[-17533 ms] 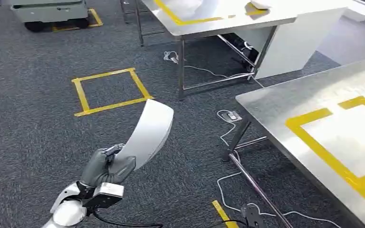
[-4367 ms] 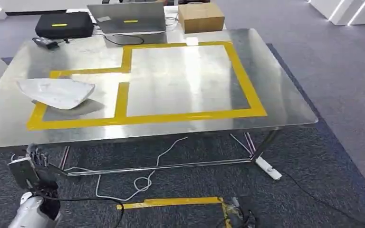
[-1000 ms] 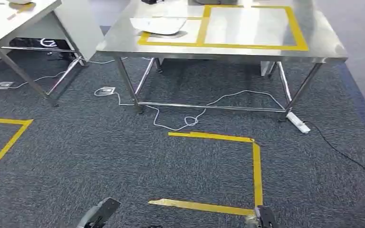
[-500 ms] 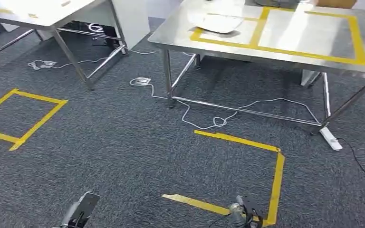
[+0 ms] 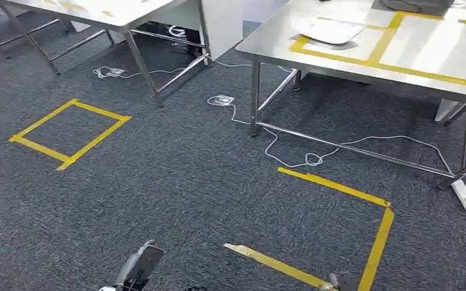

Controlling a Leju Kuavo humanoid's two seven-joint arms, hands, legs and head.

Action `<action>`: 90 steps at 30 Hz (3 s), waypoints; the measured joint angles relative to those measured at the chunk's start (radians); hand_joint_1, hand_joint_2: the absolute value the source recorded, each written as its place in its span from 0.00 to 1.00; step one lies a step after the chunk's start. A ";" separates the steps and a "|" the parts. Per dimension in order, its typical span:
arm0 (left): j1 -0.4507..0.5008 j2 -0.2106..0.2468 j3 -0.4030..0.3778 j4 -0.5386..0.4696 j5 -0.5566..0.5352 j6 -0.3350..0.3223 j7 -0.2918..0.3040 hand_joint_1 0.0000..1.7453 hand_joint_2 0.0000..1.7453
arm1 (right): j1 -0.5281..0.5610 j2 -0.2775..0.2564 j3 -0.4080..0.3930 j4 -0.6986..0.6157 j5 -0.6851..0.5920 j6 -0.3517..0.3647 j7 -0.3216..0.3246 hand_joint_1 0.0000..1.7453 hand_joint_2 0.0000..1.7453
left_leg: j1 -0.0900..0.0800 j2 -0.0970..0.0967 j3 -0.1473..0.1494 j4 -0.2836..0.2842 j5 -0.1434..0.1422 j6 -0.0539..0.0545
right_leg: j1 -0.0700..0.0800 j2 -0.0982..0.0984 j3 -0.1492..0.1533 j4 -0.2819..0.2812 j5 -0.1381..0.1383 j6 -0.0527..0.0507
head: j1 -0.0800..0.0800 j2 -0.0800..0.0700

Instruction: Take the parts from the cabinet and place them on the table.

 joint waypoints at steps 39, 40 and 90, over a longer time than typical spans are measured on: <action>0.046 0.048 -0.016 -0.017 -0.002 0.026 0.079 0.00 0.00 | -0.053 0.015 0.040 -0.020 0.094 -0.062 0.010 0.00 0.00 | -0.023 0.035 0.109 -0.236 0.070 0.055 | 0.009 -0.034 -0.004 0.024 -0.037 0.036 | -0.007 0.000; 0.045 0.051 -0.015 -0.017 -0.002 0.029 0.079 0.00 0.00 | -0.053 0.015 0.040 -0.020 0.096 -0.064 0.006 0.00 0.00 | -0.021 0.024 0.107 -0.236 0.070 0.061 | 0.007 0.017 -0.026 0.074 -0.070 0.036 | -0.003 0.000; 0.047 0.029 0.005 -0.017 0.060 -0.035 0.014 0.00 0.00 | -0.013 -0.005 0.040 -0.021 0.151 -0.056 -0.028 0.00 0.00 | -0.009 -0.008 -0.039 0.073 -0.079 0.008 | 0.018 0.029 -0.026 -0.005 0.019 -0.016 | -0.011 0.000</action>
